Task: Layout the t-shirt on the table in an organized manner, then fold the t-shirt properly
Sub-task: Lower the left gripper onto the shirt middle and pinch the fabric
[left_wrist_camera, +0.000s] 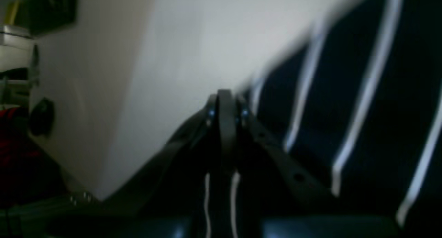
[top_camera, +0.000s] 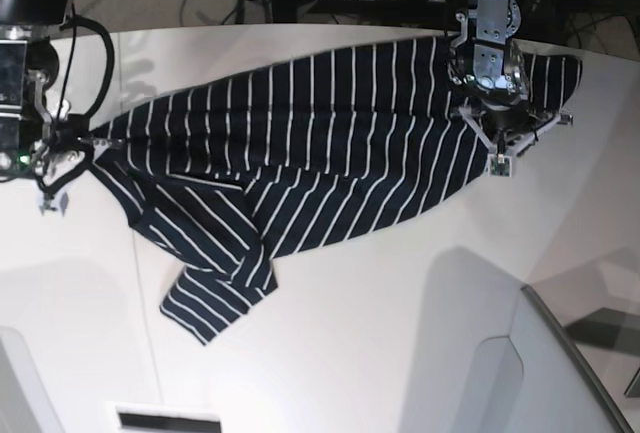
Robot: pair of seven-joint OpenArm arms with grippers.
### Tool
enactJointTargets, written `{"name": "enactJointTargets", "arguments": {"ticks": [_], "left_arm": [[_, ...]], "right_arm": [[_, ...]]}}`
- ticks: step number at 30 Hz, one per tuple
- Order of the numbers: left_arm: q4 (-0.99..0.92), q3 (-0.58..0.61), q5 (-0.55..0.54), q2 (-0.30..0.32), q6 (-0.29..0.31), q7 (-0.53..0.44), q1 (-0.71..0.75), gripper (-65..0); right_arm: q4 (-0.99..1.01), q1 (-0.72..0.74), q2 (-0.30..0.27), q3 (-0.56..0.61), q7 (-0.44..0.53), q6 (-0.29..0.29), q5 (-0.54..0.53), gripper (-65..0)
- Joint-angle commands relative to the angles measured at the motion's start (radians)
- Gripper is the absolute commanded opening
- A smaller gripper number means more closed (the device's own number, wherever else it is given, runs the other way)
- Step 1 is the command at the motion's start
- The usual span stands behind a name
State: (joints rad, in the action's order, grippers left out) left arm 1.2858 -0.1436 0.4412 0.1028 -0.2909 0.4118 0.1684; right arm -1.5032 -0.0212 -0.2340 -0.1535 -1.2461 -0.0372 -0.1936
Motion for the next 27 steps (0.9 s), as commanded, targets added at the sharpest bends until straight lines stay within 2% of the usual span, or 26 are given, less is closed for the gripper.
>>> {"name": "enactJointTargets", "arguments": {"ticks": [1,5,10,13,14,17,22,25,27], "left_arm": [[0.030,-0.001,0.014,0.004,-0.014,-0.018,-0.017,-65.0],[0.027,0.043,0.015,-0.027,-0.014,-0.018,-0.099,-65.0],[-0.105,0.284,0.005,-0.042,-0.014,-0.018,-0.227,-65.0],[-0.206,0.388,0.003,-0.101,-0.006,-0.018,-0.303,-65.0],[-0.235,0.405,0.003,-0.127,0.017,-0.018,-0.320,-65.0],[-0.297,0.407,0.003,-0.189,0.120,-0.018,-0.350,-65.0],[-0.404,0.407,0.003,-0.225,0.204,-0.020,-0.402,-65.0],[-0.510,0.404,0.001,-0.225,0.209,-0.020,-0.455,-65.0],[-0.568,0.379,0.001,-0.219,0.175,-0.018,-0.478,-65.0]], "right_arm": [[0.005,0.023,-0.012,-0.007,0.006,0.003,0.007,-64.8],[0.046,0.037,-0.012,-0.004,0.041,0.003,0.007,-64.8],[0.046,0.037,-0.012,-0.001,0.047,0.003,0.007,-64.8],[0.046,0.036,-0.014,-0.001,0.052,0.003,0.007,-64.8],[0.046,0.034,-0.014,-0.002,0.052,0.003,0.007,-64.8],[0.046,0.031,-0.017,-0.005,0.053,0.003,0.007,-64.8],[0.046,0.031,-0.017,-0.005,0.055,0.003,0.007,-64.8],[0.046,0.031,-0.017,-0.005,0.055,0.001,0.007,-64.8],[0.046,0.031,-0.015,-0.005,0.055,0.000,0.007,-64.8]]}}
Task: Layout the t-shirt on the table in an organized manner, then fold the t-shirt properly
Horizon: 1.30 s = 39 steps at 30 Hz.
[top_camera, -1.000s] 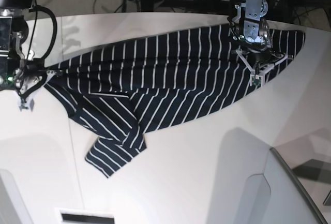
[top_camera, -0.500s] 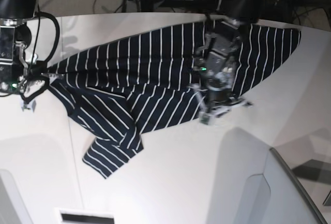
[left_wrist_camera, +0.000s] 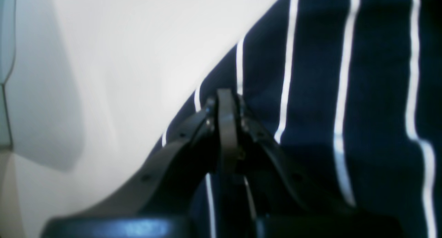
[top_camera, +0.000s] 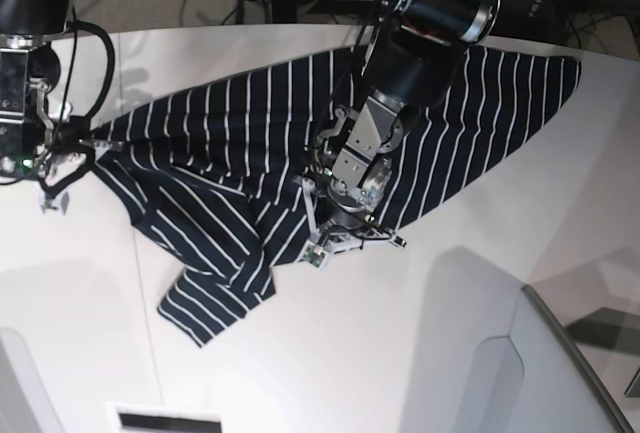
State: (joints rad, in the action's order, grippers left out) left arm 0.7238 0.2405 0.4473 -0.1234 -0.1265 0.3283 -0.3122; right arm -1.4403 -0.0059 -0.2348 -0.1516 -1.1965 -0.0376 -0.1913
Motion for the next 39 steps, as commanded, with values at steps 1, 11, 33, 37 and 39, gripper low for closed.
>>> {"name": "enactJointTargets", "arguments": {"ticks": [1,11,33,37,39], "left_arm": [[-0.025,-0.036,-0.002,0.011,-0.025,0.065,-0.005,-65.0],[-0.025,-0.252,0.006,0.138,-0.178,0.065,0.028,-65.0],[0.460,-0.392,-0.002,0.130,-0.106,0.170,0.184,-65.0],[0.495,-0.392,-0.002,0.021,0.066,0.211,0.144,-65.0],[0.481,-0.387,-0.002,-0.025,0.090,0.210,0.123,-65.0]], "right_arm": [[-0.017,0.016,-0.015,-0.007,0.005,0.000,0.005,-64.8],[-0.017,0.022,-0.010,-0.009,0.007,0.003,0.005,-64.8],[0.075,0.057,0.018,-0.003,0.048,0.078,0.003,-64.8],[0.077,0.057,0.018,-0.001,0.053,0.078,0.003,-64.8],[0.077,0.057,0.018,-0.001,0.053,0.078,0.003,-64.8]]}}
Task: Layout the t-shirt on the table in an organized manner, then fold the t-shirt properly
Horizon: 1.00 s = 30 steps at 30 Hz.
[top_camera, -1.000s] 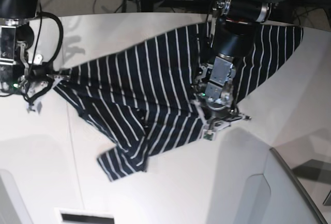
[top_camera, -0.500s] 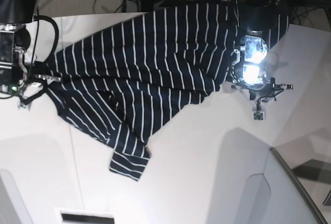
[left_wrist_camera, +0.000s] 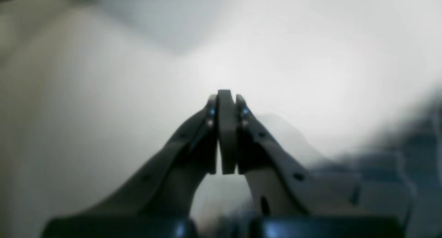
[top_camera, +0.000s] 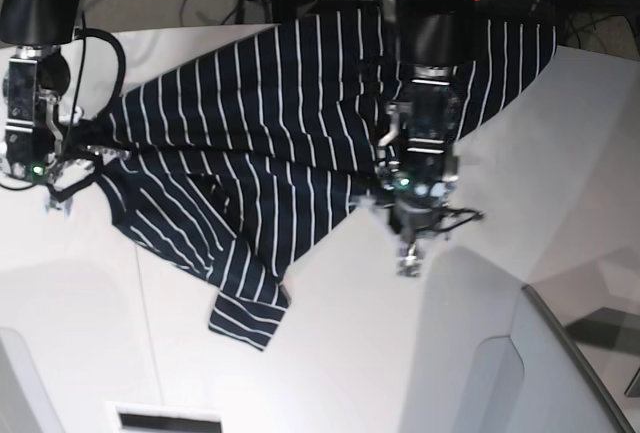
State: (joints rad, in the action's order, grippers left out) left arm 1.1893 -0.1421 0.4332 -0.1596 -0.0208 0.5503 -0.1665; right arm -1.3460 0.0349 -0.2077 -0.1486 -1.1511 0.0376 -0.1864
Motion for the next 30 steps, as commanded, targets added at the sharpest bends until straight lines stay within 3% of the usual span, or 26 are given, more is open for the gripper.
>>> {"name": "enactJointTargets", "arguments": {"ticks": [1,5,7,10,16,19,21,23,28,30], "left_arm": [[0.001,0.019,0.013,0.003,-0.015,-0.014,-0.031,-65.0],[-0.068,0.235,-0.047,0.003,-0.015,-0.016,-0.058,-65.0],[-0.070,0.275,-0.093,0.004,-0.017,-0.016,-0.060,-65.0],[-0.071,0.258,-0.118,0.013,-0.017,-0.011,-0.060,-65.0],[-0.039,0.101,-0.115,0.016,-0.017,-0.006,-0.049,-64.8],[0.007,0.086,-0.110,0.018,-0.017,-0.006,-0.028,-36.5],[0.022,0.091,-0.107,0.019,-0.012,-0.006,-0.009,-26.3],[0.025,0.092,-0.112,0.019,-0.011,0.003,0.003,-24.5],[0.068,0.092,-0.115,0.019,-0.009,0.130,0.038,-23.9],[0.111,0.092,-0.115,0.019,0.015,0.144,0.063,-23.9]], "right_arm": [[-0.016,0.016,-0.009,-0.004,0.007,0.003,-0.002,-64.8],[-0.017,0.016,-0.009,-0.004,0.009,0.003,-0.002,-64.8],[-0.019,0.016,-0.009,-0.006,0.009,0.003,-0.002,-64.8],[-0.019,0.016,-0.012,-0.006,0.009,0.003,-0.002,-64.8],[-0.019,0.013,-0.012,-0.004,0.009,0.002,-0.002,-64.8],[-0.019,0.013,-0.011,-0.004,0.009,0.000,-0.002,-64.8],[-0.019,0.013,-0.009,-0.004,0.009,0.000,-0.002,-64.8],[-0.019,0.013,-0.009,-0.004,0.009,0.000,-0.002,-64.8],[-0.019,0.012,-0.011,-0.004,0.009,0.000,-0.002,-64.8],[-0.019,0.012,-0.011,-0.004,0.009,0.000,-0.002,-64.8]]}}
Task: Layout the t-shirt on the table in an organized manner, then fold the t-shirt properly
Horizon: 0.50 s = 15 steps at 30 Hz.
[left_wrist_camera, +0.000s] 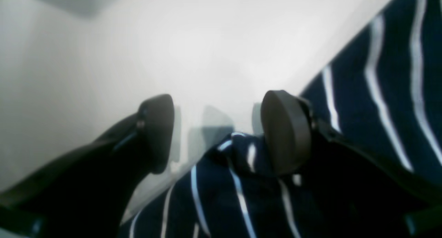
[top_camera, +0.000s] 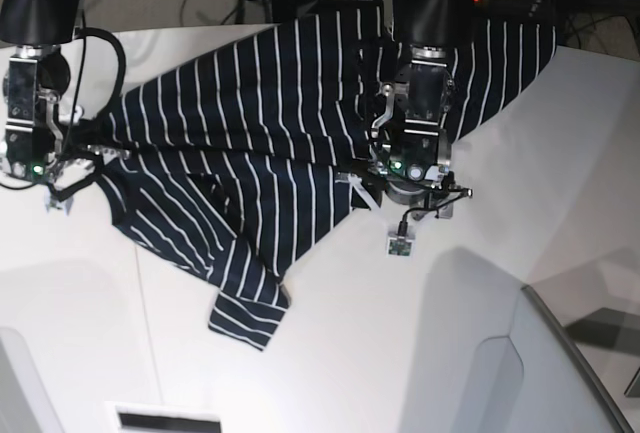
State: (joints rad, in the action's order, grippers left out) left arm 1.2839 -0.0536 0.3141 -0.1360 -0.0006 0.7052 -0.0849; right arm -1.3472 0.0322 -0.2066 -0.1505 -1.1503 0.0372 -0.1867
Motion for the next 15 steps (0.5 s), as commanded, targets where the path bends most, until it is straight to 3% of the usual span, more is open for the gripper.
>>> {"name": "enactJointTargets", "arguments": {"ticks": [1,4,7,12,14,15], "left_arm": [[0.030,0.001,0.004,-0.004,0.030,-0.011,-0.006,-23.9],[0.043,-0.009,0.004,-0.004,0.115,-0.006,0.020,-23.9],[0.043,-0.010,0.004,-0.004,0.116,0.046,0.027,-23.9],[-0.033,-0.010,0.004,0.000,0.116,0.051,0.021,-25.5],[-0.086,-0.010,0.004,0.006,0.116,0.044,0.017,-36.9],[-0.111,-0.012,0.004,0.008,0.116,0.032,0.014,-48.7]], "right_arm": [[-0.018,0.015,-0.012,-0.002,0.008,0.000,-0.001,-64.8],[-0.018,0.015,-0.011,-0.002,0.008,-0.001,-0.001,-64.8],[-0.018,0.015,-0.011,-0.001,0.008,-0.001,-0.001,-64.8],[-0.018,0.013,-0.009,-0.001,0.008,-0.001,-0.001,-65.0],[-0.019,0.013,-0.009,-0.001,0.008,-0.001,-0.001,-65.0],[-0.019,0.013,-0.009,-0.001,0.008,-0.003,-0.001,-65.0]]}}
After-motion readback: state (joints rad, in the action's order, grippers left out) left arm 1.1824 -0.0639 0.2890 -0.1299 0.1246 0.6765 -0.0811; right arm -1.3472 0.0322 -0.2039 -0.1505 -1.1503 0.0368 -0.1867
